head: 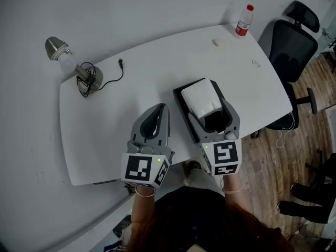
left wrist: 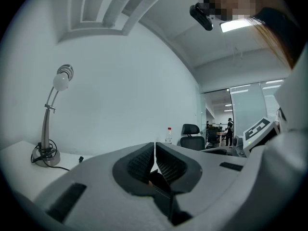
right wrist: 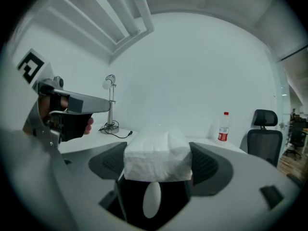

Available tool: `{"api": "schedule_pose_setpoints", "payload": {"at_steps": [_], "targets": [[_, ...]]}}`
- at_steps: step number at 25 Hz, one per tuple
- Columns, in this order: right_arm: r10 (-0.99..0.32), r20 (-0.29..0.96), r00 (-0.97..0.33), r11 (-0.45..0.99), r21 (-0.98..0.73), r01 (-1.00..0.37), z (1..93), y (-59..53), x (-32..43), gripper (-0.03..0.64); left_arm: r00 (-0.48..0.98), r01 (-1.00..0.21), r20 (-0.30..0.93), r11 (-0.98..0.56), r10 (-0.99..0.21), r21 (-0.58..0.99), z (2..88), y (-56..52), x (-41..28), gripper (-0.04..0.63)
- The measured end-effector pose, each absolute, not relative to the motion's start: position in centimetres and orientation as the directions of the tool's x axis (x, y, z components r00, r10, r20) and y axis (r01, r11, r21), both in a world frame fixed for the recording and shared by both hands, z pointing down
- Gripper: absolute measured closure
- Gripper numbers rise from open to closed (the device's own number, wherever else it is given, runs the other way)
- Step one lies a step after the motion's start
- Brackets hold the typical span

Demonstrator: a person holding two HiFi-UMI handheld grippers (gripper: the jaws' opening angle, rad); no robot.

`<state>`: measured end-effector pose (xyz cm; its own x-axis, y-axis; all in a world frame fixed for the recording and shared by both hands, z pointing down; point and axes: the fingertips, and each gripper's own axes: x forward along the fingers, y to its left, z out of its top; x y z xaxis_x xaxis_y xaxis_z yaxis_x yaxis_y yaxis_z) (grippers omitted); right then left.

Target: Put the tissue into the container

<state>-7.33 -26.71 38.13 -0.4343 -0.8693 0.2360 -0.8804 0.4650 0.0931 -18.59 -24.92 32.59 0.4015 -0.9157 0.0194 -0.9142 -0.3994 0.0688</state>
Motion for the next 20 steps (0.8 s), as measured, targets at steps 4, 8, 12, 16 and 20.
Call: {"api": "schedule_pose_setpoints", "payload": {"at_steps": [4,8,12,16,20], "targets": [[-0.859,0.283,-0.427,0.468,0.091,-0.879,39.1,-27.0,-7.5,0.203,0.415,-0.908,0.024,-0.412,-0.910,0.080,32.9,-25.3,-18.7,0.561],[-0.843,0.327,-0.428,0.476,0.083,-0.875,40.1,-27.3,-7.9,0.203,0.419,-0.905,0.029,-0.415,-0.908,0.090,33.3,-25.7,-19.1,0.561],[-0.827,0.370,-0.424,0.482,0.076,-0.873,40.9,-27.5,-8.2,0.202,0.419,-0.905,0.027,-0.415,-0.908,0.096,33.4,-25.9,-19.4,0.561],[-0.810,0.409,-0.420,0.485,0.066,-0.872,41.6,-27.7,-8.3,0.202,0.418,-0.904,0.027,-0.413,-0.908,0.111,33.7,-26.1,-19.6,0.561],[-0.794,0.441,-0.418,0.487,0.050,-0.872,42.4,-27.7,-8.4,0.202,0.416,-0.905,0.033,-0.411,-0.909,0.105,33.7,-26.2,-19.7,0.561]]}}
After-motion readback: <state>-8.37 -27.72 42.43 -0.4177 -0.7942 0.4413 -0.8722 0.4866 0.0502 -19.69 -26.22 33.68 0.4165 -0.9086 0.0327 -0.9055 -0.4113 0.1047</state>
